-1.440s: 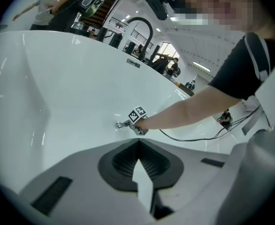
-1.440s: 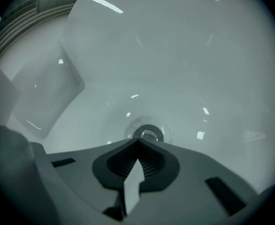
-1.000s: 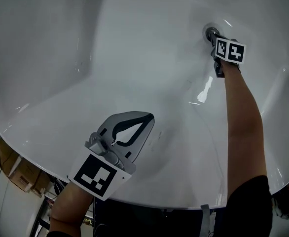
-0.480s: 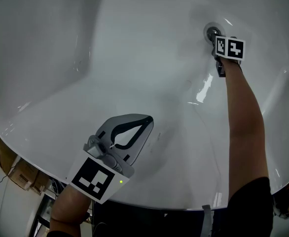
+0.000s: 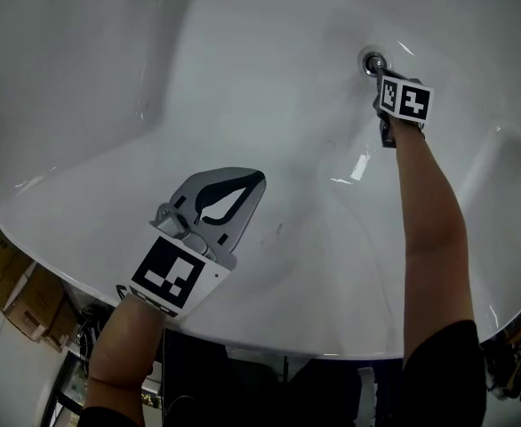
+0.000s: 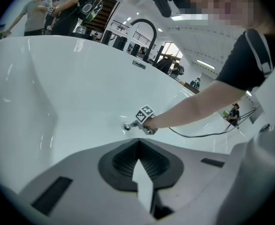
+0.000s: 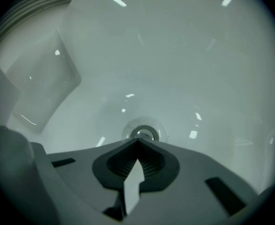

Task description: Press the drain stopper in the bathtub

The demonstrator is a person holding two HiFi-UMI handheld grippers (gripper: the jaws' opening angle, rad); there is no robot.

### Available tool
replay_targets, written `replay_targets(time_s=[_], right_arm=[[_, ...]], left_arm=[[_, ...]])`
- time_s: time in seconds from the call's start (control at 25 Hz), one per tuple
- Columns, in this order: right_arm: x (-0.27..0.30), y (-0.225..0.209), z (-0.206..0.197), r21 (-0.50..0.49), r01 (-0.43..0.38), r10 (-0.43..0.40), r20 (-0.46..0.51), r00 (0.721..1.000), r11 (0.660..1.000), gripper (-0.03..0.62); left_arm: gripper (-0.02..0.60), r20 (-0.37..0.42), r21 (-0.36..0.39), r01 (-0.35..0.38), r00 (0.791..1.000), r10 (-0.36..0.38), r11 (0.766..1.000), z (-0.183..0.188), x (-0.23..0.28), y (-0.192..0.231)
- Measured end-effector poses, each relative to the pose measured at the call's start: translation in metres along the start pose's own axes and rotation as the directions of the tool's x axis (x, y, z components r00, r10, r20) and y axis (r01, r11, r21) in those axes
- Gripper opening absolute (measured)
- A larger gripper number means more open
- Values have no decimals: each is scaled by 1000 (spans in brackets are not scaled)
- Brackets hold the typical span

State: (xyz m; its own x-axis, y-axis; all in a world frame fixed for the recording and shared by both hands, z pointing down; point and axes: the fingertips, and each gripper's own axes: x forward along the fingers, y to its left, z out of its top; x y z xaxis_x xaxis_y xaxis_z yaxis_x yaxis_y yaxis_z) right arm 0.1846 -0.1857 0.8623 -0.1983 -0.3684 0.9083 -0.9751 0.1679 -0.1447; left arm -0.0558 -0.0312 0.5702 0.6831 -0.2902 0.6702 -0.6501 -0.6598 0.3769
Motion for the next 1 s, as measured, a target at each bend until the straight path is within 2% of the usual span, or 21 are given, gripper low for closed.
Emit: replay_targets(time_s=[0.04,0.2,0.32,0.44,0.64,0.8,1.0], right_arm=[[-14,4,3,12,-20,19,21,1000,1000,12],[-79,22,9,40,-100,97,78,992,994,12],[-136,25,24,46,-121,113,140,984,992,12],[-202,34,41,51,-127,113,217,970,991,12],[-322,53,44,77,-151,118,327,938,986,12],[-412,72,59,82,-153,105,426,899,985,12],[-512,93,64,93,-168,100,499,861,981,12]], left_arm=[[5,-4,5,-13,1000,13,1000,-3,-1,4],[5,-14,-48,-32,999,31,998,-8,-8,6],[5,11,-14,-16,1000,16,1000,13,-17,-9],[5,48,-25,13,999,-12,1000,39,-32,-31],[5,60,8,37,997,-37,999,69,-70,-70],[5,98,34,41,994,-44,999,103,-107,-84],[5,122,34,39,992,-43,999,137,-152,-116]])
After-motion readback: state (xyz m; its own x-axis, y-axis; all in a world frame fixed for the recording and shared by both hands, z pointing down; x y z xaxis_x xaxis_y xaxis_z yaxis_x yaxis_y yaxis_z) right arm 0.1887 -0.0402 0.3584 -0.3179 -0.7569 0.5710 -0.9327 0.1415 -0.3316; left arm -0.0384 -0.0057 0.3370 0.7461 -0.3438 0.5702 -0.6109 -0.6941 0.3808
